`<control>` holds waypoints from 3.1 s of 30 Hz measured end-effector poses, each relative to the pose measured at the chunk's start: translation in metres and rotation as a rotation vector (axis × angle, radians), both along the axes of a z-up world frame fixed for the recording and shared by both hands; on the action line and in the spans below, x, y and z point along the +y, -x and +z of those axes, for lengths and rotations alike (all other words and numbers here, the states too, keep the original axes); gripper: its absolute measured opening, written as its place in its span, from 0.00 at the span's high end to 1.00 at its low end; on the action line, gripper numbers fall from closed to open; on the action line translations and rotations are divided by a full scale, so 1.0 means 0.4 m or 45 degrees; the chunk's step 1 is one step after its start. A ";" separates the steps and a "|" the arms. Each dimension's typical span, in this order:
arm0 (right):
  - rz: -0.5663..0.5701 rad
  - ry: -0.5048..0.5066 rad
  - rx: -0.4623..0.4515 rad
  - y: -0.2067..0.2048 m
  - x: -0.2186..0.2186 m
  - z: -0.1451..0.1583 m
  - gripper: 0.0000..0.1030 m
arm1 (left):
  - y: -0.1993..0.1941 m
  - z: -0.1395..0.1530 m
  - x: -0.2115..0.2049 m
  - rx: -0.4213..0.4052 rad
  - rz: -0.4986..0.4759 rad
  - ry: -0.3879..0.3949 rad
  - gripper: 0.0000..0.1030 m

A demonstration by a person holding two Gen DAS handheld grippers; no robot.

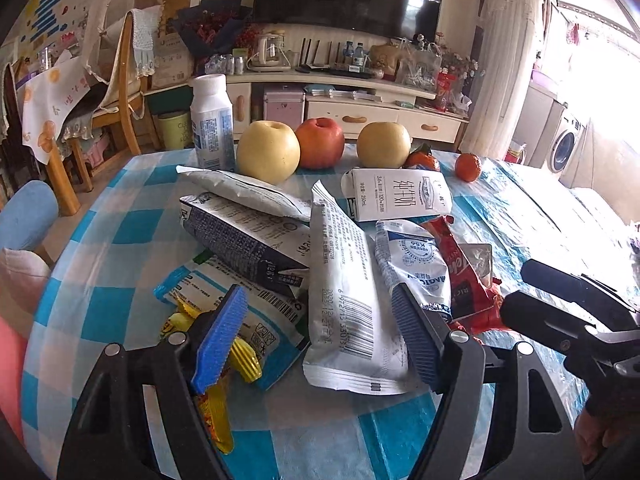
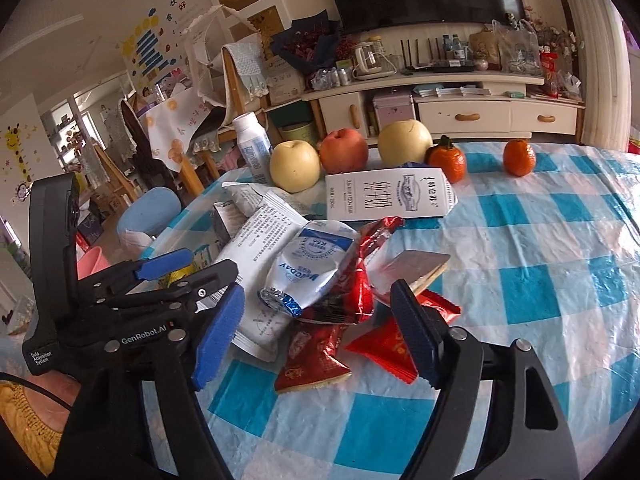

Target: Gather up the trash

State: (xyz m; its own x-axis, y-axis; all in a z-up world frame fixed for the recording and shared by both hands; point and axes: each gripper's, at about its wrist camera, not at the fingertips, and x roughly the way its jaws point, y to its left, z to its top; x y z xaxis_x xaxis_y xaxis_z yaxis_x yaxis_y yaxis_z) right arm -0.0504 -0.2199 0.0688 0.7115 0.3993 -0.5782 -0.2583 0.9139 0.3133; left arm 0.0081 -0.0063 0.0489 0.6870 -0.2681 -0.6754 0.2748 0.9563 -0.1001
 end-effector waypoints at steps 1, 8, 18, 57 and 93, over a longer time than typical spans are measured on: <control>0.018 -0.024 0.007 -0.008 0.003 -0.001 0.34 | -0.004 -0.002 -0.005 0.005 -0.006 -0.002 0.29; 0.073 -0.212 0.126 -0.072 0.009 -0.029 0.39 | -0.026 -0.036 -0.030 0.077 -0.035 0.001 0.50; 0.020 -0.204 0.175 -0.131 0.023 -0.052 0.24 | -0.013 -0.036 -0.013 0.085 0.006 0.120 0.70; 0.066 0.005 0.040 -0.030 0.108 0.036 0.84 | 0.089 0.083 0.170 -0.022 0.088 0.336 0.82; 0.188 0.224 0.191 -0.012 0.136 -0.079 0.69 | 0.073 -0.095 0.077 0.411 -0.188 0.167 0.13</control>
